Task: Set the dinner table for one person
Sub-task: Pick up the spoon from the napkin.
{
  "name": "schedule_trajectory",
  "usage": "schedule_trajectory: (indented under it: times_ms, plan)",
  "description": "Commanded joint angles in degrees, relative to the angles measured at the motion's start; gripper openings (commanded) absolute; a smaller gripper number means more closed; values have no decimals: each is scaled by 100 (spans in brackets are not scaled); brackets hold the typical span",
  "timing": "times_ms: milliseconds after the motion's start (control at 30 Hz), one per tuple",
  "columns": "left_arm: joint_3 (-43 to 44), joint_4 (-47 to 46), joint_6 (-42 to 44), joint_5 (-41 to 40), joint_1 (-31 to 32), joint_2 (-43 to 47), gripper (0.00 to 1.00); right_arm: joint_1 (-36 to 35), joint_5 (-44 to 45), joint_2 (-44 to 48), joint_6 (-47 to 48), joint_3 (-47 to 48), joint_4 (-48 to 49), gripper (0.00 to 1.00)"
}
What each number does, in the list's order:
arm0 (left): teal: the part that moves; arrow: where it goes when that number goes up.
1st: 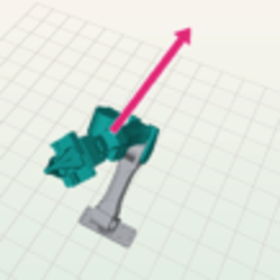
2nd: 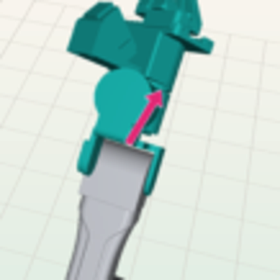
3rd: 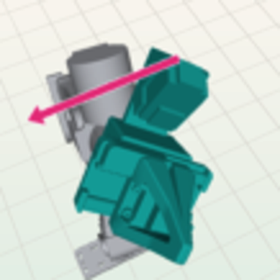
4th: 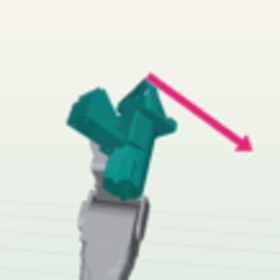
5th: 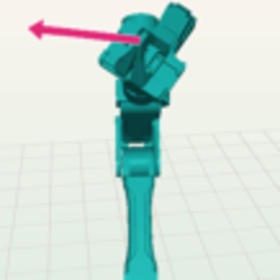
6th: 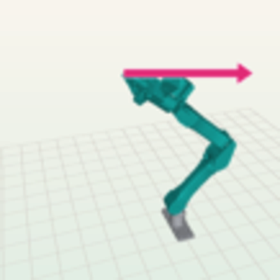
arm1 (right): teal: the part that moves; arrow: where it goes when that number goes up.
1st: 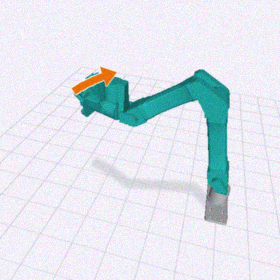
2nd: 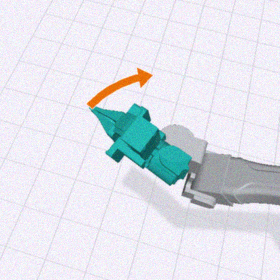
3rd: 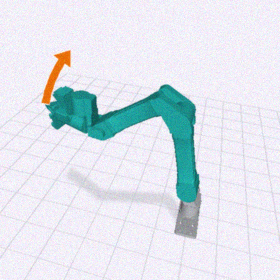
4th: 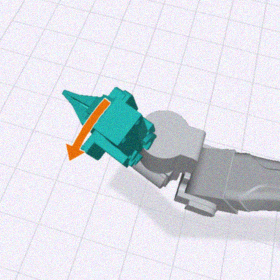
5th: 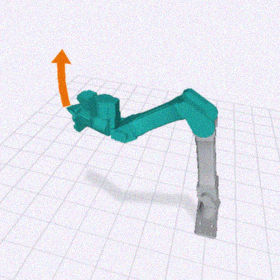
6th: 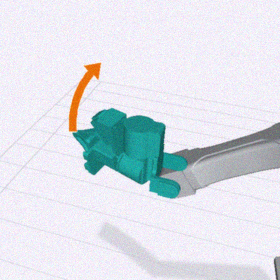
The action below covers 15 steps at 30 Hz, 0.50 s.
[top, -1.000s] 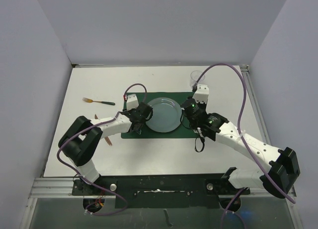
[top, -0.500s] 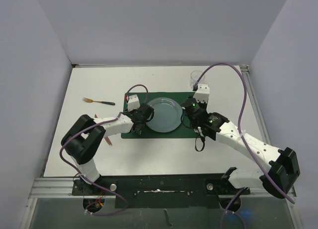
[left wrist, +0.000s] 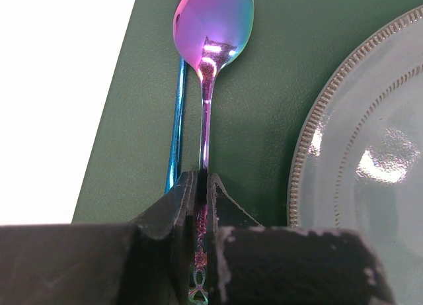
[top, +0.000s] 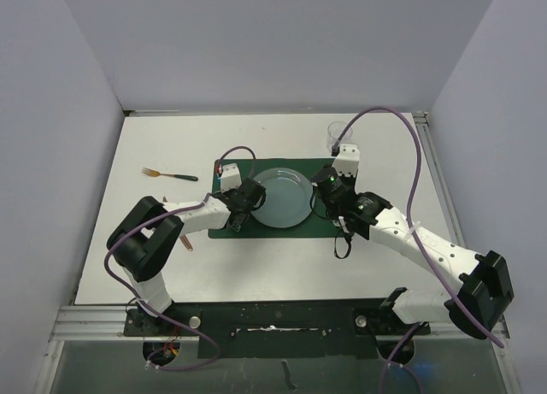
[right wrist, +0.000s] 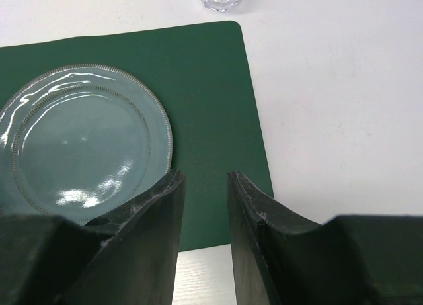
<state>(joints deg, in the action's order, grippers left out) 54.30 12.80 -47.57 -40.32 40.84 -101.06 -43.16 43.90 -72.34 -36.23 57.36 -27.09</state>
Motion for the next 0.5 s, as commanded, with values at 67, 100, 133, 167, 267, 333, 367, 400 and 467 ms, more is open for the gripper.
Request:
schedule_trajectory:
  times_ms: [67,100,133,167,267,333,367,400,467]
  plan:
    - [164,-43,-113,-400,59,152,0,31,96,-65,19,244,152,33]
    - [153,-29,-137,-447,70,190,0,35,93,-74,19,246,152,33]
    - [144,-16,-159,-495,81,230,0,40,100,-85,19,241,152,33]
    - [130,-7,-183,-543,90,275,0,44,102,-95,19,240,152,33]
    - [84,12,-240,-698,116,416,0,52,97,-145,11,240,161,33]
    - [63,19,-267,-794,132,532,0,63,93,-192,2,240,160,33]
    - [51,20,-282,-849,147,579,0,62,89,-217,2,249,160,33]
    - [39,14,-287,-897,158,640,0,71,78,-246,2,253,154,33]
    - [16,-5,-292,-1029,197,753,0,74,58,-307,-19,277,131,33]
